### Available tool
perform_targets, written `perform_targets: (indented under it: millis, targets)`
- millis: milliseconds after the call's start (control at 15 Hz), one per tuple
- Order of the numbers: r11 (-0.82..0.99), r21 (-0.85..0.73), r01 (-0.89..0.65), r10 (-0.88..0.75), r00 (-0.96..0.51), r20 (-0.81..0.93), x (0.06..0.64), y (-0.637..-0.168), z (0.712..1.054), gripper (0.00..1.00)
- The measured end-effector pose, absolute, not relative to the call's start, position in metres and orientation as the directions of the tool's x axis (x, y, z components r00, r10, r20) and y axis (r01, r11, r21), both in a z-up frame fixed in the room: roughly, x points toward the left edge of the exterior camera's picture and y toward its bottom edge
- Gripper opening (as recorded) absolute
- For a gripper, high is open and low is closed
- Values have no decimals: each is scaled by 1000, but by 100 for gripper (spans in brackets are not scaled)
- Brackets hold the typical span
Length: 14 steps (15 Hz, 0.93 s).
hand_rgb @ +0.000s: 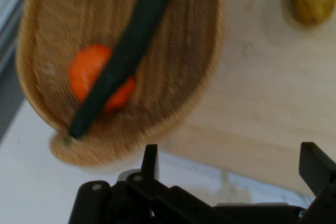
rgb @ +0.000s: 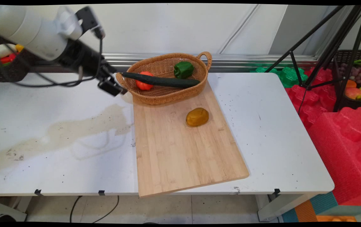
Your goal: Pick up the cucumber from the vegetable basket
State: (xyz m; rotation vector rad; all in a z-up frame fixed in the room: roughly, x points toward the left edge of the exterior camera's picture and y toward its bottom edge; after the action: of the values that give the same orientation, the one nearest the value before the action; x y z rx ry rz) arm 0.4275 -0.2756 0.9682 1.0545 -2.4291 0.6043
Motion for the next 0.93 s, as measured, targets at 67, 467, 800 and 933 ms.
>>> perform_targets:
  millis: [67,467,800,933]
  targets:
    - [615,-229,-754,-565,-624,540,424,-287,971,100]
    - [605,-265,-751,-544,-633,550,408,-341,976,100]
    - [614,-297,-732,-536,-662,524,392,-396,964,100]
    - [623,-303,-721,-533,-675,510,386,-413,957,100]
